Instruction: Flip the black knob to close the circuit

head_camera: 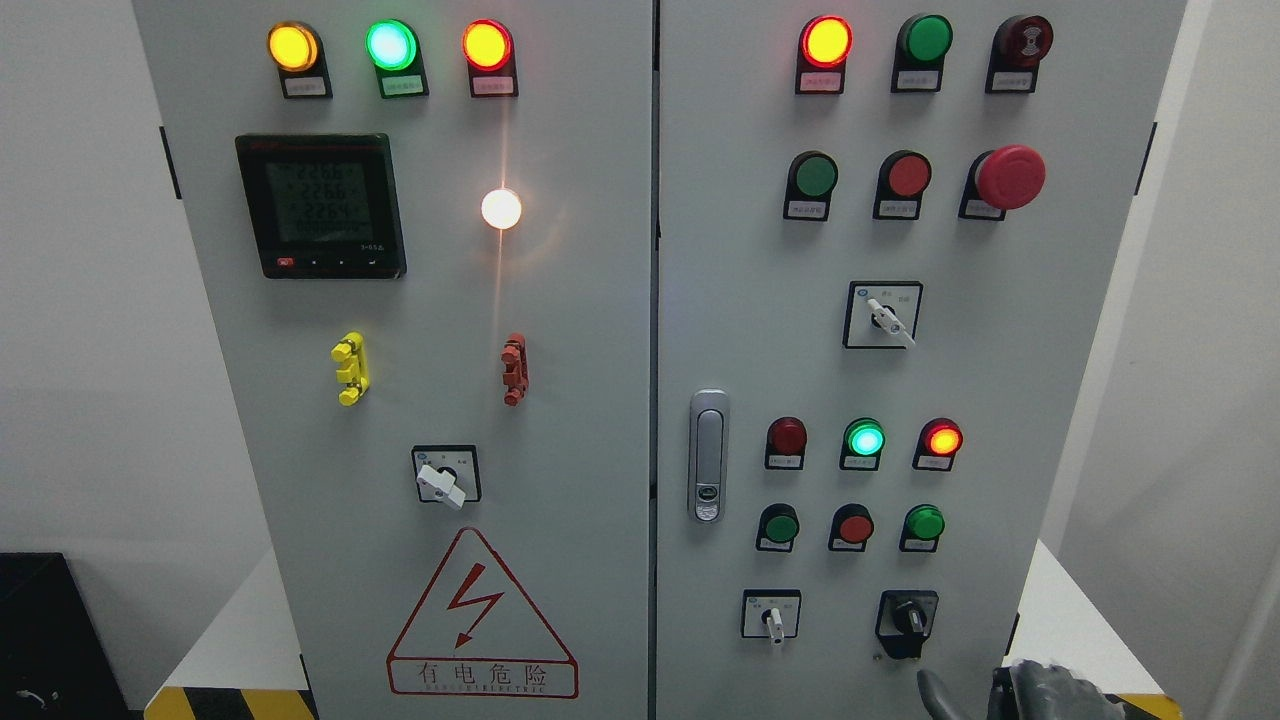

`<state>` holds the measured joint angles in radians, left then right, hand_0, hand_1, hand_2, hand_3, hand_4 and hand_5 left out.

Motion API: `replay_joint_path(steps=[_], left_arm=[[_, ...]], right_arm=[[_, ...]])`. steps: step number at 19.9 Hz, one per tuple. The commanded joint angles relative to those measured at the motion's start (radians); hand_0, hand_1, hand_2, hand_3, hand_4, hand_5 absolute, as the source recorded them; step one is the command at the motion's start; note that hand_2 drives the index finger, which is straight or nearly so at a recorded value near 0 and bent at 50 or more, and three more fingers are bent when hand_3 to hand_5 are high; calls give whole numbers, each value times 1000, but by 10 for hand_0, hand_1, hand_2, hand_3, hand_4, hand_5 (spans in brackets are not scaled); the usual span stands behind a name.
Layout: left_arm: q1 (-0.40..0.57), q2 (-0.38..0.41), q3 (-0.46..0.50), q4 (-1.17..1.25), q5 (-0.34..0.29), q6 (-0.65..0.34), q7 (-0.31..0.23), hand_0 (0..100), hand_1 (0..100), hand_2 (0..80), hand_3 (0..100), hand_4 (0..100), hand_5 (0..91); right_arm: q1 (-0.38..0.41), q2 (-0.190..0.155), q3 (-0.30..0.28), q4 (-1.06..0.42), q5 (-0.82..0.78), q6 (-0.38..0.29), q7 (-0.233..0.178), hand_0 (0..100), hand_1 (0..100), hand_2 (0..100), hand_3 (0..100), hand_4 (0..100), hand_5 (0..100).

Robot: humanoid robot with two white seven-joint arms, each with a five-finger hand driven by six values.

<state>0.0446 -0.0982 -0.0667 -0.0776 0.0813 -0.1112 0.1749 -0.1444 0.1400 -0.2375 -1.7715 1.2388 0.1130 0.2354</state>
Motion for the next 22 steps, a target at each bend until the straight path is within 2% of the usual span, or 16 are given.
replay_joint_path(steps=[1, 4, 7, 9, 14, 18, 22], left_arm=[[0, 0, 1, -1, 0, -1, 0, 120, 556, 0, 0, 0, 0], [0, 0, 1, -1, 0, -1, 0, 120, 556, 0, 0, 0, 0], [0, 0, -1, 1, 0, -1, 0, 120, 556, 0, 0, 0, 0], [0, 0, 1, -1, 0, -1, 0, 120, 556, 0, 0, 0, 0], [0, 0, -1, 1, 0, -1, 0, 120, 556, 0, 0, 0, 0], [0, 0, 1, -1, 0, -1, 0, 120, 556, 0, 0, 0, 0], [0, 0, 1, -1, 0, -1, 0, 120, 556, 0, 0, 0, 0]], right_arm=[[60, 0, 121, -86, -116, 2, -33, 0, 0, 877, 1000, 925, 939], [97, 0, 144, -111, -221, 2, -65, 0, 0, 850, 1000, 912, 925], [118, -2, 147, -117, -310, 2, -117, 0, 0, 802, 1000, 896, 892], [135, -3, 150, -121, -427, 2, -146, 0, 15, 750, 1000, 884, 827], [209, -7, 172, -160, -662, 5, -226, 0, 48, 601, 888, 795, 713], [296, -11, 205, -244, -846, 13, -237, 0, 57, 508, 776, 738, 671], [350, -13, 221, -299, -1053, 13, -262, 0, 55, 418, 615, 603, 572]])
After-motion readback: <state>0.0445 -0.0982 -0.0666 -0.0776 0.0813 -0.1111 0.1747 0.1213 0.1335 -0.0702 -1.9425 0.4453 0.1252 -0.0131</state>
